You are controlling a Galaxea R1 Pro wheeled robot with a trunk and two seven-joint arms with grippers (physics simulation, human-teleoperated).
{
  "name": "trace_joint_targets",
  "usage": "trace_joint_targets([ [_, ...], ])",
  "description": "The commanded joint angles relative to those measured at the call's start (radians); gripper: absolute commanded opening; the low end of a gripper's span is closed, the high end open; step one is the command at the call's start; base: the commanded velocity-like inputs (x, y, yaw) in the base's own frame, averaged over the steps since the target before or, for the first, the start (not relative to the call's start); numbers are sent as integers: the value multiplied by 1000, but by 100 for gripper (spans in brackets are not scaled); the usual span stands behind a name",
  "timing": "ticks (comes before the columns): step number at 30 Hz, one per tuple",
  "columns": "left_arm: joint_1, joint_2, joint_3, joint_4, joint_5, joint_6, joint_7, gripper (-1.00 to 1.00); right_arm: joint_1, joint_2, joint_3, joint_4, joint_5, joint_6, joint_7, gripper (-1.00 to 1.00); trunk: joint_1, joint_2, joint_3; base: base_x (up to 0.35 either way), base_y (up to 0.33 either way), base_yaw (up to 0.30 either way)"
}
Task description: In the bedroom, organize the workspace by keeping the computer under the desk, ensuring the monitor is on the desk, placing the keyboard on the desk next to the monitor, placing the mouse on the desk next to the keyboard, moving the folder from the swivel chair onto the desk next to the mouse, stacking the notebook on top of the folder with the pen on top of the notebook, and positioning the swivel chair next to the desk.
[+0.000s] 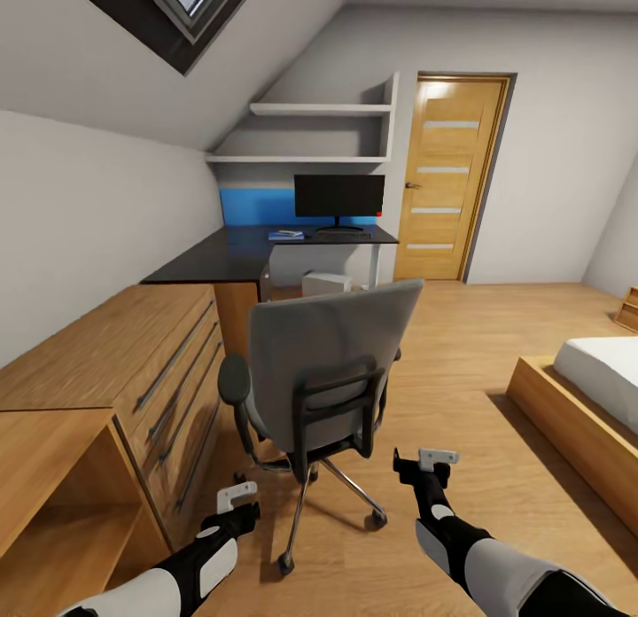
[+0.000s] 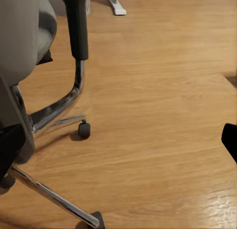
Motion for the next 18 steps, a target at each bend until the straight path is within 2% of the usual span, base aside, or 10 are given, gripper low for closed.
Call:
trace_joint_targets([
  [1,-1,-1,-9,0,9,-4,5,100,1,0,8,0,2,-20,-6,100,4,-8,-4,0,0,0],
  [5,0,-6,-9,0,9,-5,5,100,9,0,8,1,9,-71,-6,100,19,-36,-17,0,0,0],
  [11,0,-10,-9,0,9,-7,-2,100,27,-2,7,2,12,-139,-6,100,19,-36,-17,0,0,0],
  [18,0,-10,-8,7,9,-8,-3,100,35,-4,7,2,12,-167,-6,100,19,-36,-17,51,0,0],
])
